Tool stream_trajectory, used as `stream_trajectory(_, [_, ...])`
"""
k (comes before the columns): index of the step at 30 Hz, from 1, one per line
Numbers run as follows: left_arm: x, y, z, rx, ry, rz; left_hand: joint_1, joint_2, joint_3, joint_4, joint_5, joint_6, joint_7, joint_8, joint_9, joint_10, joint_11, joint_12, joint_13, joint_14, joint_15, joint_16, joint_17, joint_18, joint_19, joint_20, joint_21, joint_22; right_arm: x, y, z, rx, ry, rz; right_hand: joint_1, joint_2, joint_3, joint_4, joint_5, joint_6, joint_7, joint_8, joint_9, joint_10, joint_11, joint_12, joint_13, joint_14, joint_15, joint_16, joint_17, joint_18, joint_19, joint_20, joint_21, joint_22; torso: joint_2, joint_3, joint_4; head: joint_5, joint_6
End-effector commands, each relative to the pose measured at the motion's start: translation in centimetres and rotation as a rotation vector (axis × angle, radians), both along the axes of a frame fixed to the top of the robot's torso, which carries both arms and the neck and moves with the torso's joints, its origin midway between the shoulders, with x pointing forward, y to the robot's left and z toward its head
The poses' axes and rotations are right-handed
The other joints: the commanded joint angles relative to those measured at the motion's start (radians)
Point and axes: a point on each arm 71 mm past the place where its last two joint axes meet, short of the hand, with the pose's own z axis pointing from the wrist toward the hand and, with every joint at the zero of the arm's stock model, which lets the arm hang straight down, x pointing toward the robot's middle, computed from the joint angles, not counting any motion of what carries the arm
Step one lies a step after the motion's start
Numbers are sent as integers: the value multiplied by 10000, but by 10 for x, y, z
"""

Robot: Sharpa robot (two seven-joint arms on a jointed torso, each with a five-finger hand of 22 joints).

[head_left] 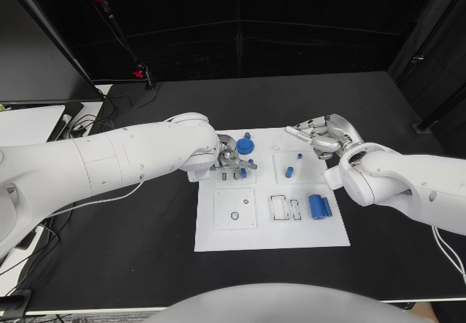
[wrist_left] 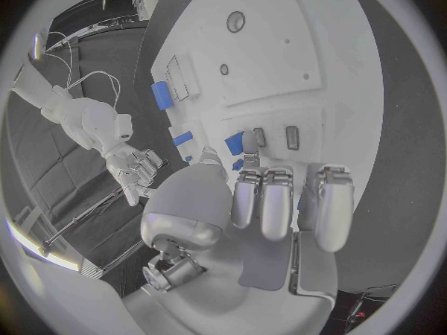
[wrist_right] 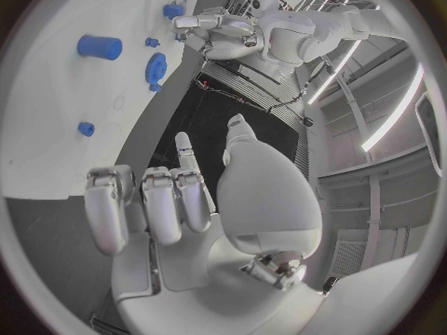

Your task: Assemble the parts on the task board

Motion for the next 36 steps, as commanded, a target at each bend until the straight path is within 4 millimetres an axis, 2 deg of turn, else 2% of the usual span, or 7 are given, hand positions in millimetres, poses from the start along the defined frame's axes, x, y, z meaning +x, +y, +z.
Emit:
stream_trajectory(1, [1, 0, 0, 110, -17, 13, 156, 24, -35, -25, 40, 1, -6, -70, 58, 1063, -51, 35, 2629, 1065, -63, 8, 2634, -64, 1044, -75, 31, 2633, 0, 2, 0, 4, 44, 172, -1, 80, -30, -20, 68, -48, -2, 47, 17, 1060, -53, 25, 2633, 1022, -64, 25, 2635, -72, 1040, -34, 30, 2633, -8, 0, 8, -19, -13])
stream_trajectory(5, [1, 0, 0, 145, 29, -13, 200, 47, -33, -14, 87, 5, -8, -85, 103, 1063, -52, 35, 2629, 1065, -64, 8, 2634, -64, 1044, -75, 31, 2633, 0, 3, 0, 14, 47, 196, 0, 91, -29, -22, 88, -52, -2, 50, 18, 1060, -53, 25, 2633, 1022, -64, 25, 2635, -72, 1040, -35, 30, 2633, -8, -10, -18, -8, -5])
stream_trajectory(13, [1, -1, -1, 222, 112, -89, 237, 79, -28, -8, 131, 5, -9, -104, 145, 1063, -53, 35, 2629, 1065, -65, 8, 2634, -64, 1044, -75, 31, 2633, 0, 5, 0, 23, 59, 205, 5, 109, -26, -26, 116, -55, -2, 55, 20, 1060, -53, 25, 2633, 1022, -65, 25, 2635, -72, 1040, -36, 30, 2633, -8, 9, 24, -35, -2])
stream_trajectory(19, [1, -2, -1, 285, 171, -138, 338, 197, 10, -5, 187, -3, -12, -153, 238, 1063, -55, 35, 2629, 1065, -67, 8, 2634, -64, 1044, -76, 31, 2633, 0, 4, 0, 24, 43, 191, 15, 150, -18, -31, 155, -51, -5, 70, 25, 1060, -56, 25, 2633, 1022, -65, 25, 2635, -72, 1040, -37, 30, 2633, -6, 7, 20, -11, 1])
stream_trajectory(25, [2, -1, -2, 319, 188, -118, 470, 248, 21, -10, 351, -10, -18, -216, 350, 1063, -60, 35, 2629, 1065, -70, 8, 2634, -64, 1044, -78, 31, 2633, 0, 4, 0, 22, 36, 171, 16, 154, -18, -31, 158, -49, -6, 73, 26, 1060, -56, 25, 2633, 1022, -65, 25, 2635, -72, 1040, -37, 30, 2633, -14, -5, -12, 7, -3])
stream_trajectory(30, [1, -2, -2, 329, 218, -173, 849, 275, 86, -11, 909, -15, -37, -345, 559, 1063, -77, 35, 2629, 1065, -86, 8, 2634, -64, 1044, -88, 31, 2633, 0, 4, 0, 22, 39, 160, 17, 158, -18, -32, 162, -49, -6, 74, 26, 1060, -56, 25, 2633, 1022, -66, 25, 2635, -72, 1040, -38, 30, 2633, -5, 0, 5, -2, 18])
stream_trajectory(36, [1, -4, -2, 319, 234, -213, 1019, 319, 135, -11, 1040, -15, -44, -409, 655, 1063, -84, 35, 2629, 1065, -93, 8, 2634, -64, 1044, -94, 31, 2633, 0, 4, 0, 22, 62, 159, 21, 175, -14, -33, 172, -46, -8, 80, 28, 1060, -57, 25, 2633, 1022, -66, 25, 2635, -72, 1040, -38, 30, 2633, -15, -4, -6, 7, 1])
